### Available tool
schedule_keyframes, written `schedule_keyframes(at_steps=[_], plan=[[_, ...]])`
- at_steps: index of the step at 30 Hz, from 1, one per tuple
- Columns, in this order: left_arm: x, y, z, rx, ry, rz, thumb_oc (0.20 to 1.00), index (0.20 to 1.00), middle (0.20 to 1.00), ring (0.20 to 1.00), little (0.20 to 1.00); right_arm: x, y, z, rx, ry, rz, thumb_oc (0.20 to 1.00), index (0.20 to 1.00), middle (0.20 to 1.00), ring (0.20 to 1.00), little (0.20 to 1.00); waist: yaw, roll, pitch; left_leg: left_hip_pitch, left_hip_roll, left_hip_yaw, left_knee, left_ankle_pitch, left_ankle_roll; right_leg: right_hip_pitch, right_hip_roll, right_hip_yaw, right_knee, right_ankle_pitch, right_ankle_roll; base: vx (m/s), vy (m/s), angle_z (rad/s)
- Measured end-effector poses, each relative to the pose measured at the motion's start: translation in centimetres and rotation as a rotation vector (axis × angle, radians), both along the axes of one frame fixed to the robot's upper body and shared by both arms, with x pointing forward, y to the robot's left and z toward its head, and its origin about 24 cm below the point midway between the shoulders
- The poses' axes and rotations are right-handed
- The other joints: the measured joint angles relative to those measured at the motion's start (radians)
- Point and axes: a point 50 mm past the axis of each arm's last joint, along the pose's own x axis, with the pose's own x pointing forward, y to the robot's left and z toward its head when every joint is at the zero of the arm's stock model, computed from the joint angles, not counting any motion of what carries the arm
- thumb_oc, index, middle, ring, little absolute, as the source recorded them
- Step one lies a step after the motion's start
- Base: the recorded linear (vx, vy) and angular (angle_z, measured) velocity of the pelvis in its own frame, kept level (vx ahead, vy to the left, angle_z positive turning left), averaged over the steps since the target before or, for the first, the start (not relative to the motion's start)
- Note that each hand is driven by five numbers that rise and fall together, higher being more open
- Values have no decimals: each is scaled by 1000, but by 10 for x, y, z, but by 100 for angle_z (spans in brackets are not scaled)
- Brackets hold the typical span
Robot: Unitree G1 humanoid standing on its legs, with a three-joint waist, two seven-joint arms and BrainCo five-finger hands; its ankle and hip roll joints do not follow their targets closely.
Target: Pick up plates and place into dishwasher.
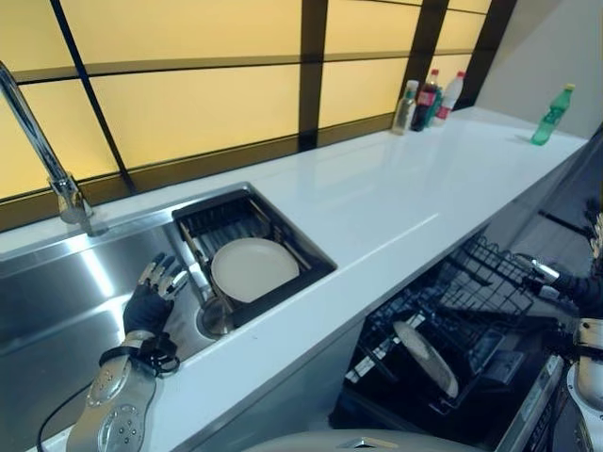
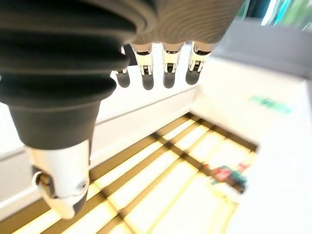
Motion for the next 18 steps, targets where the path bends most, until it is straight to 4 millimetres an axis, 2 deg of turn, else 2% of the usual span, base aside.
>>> schedule_keyframes(at_steps=[5, 10, 14, 18], plan=[[2, -7, -9, -28, 12, 29, 1000, 1000, 1000, 1000, 1000, 13, 20, 6, 23, -51, 140, 1000, 1000, 1000, 1000, 1000, 6, 22, -25, -3, -19, -15, -40, 17, 10, -14, -16, -13, 5, -6, 4, -93, 118, 10], [4, -18, -13, -25, 12, 36, 1000, 1000, 1000, 1000, 1000, 21, 44, 8, 24, -54, 299, 1000, 1000, 1000, 1000, 1000, 10, 44, -55, -37, -38, -63, -64, 33, 21, -32, -35, -43, 6, -20, 23, -93, 121, 30], [6, -14, -8, 155, 6, 88, 1000, 1000, 1000, 1000, 1000, 29, 55, 13, 21, -71, 362, 1000, 1000, 1000, 1000, 1000, 33, 64, -58, -40, -52, -97, -105, 68, 22, -30, -46, -83, 4, -33, 33, -89, 118, 35], [16, -9, 5, 332, -32, 112, 1000, 1000, 1000, 1000, 1000, 40, 66, 17, 30, -70, 415, 1000, 1000, 1000, 1000, 1000, 44, 80, -64, -53, -61, -118, -142, 94, 25, -30, -53, -83, -9, -42, 42, -87, 89, 36]])
